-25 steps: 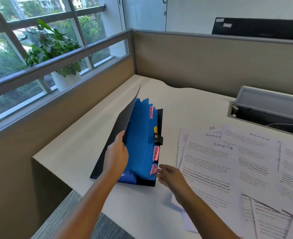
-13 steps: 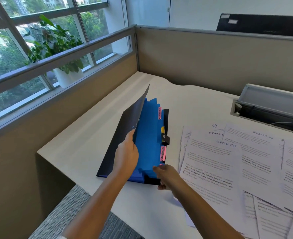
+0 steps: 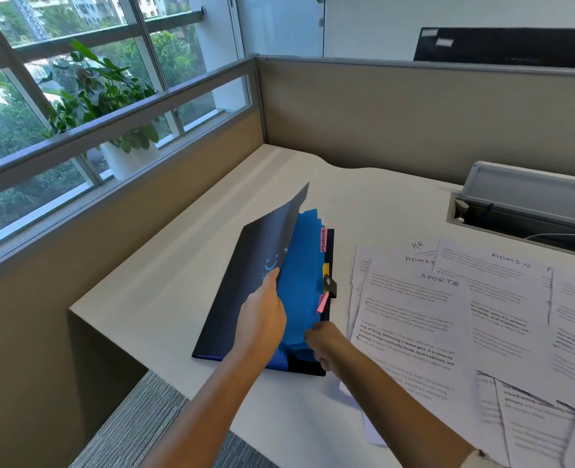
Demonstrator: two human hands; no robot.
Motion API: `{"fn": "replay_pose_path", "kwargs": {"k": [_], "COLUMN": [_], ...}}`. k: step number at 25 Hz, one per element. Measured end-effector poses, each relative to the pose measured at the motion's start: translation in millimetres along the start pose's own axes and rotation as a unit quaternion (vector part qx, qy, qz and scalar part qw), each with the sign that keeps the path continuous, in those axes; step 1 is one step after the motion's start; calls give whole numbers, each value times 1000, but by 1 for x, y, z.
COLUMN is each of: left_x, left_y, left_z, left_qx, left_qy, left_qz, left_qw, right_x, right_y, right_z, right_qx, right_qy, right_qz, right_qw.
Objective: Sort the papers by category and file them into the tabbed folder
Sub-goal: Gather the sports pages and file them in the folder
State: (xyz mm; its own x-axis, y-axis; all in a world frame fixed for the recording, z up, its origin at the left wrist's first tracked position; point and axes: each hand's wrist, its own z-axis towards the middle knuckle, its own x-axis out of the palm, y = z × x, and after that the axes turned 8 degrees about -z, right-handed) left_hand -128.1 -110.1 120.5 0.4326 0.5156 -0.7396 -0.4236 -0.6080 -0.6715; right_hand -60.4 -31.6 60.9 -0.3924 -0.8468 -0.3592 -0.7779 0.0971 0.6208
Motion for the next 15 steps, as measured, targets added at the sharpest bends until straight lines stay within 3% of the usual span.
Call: {"fn": "replay_pose_path", "kwargs": {"k": [8, 15], "left_x": [12, 0], "left_y": [-2, 4], "left_z": [-3, 0], "left_qx": [0, -6], "left_qy": [17, -34], "left_qz": [58, -82], "left_qw": [998, 996], "right_x": [14, 30], "right_y": [-2, -4], "right_z": [-6, -40], "right_qx": [-202, -336], "right_qy": [-63, -30], "right_qz": [-41, -41], "right_qw": [977, 940]}}
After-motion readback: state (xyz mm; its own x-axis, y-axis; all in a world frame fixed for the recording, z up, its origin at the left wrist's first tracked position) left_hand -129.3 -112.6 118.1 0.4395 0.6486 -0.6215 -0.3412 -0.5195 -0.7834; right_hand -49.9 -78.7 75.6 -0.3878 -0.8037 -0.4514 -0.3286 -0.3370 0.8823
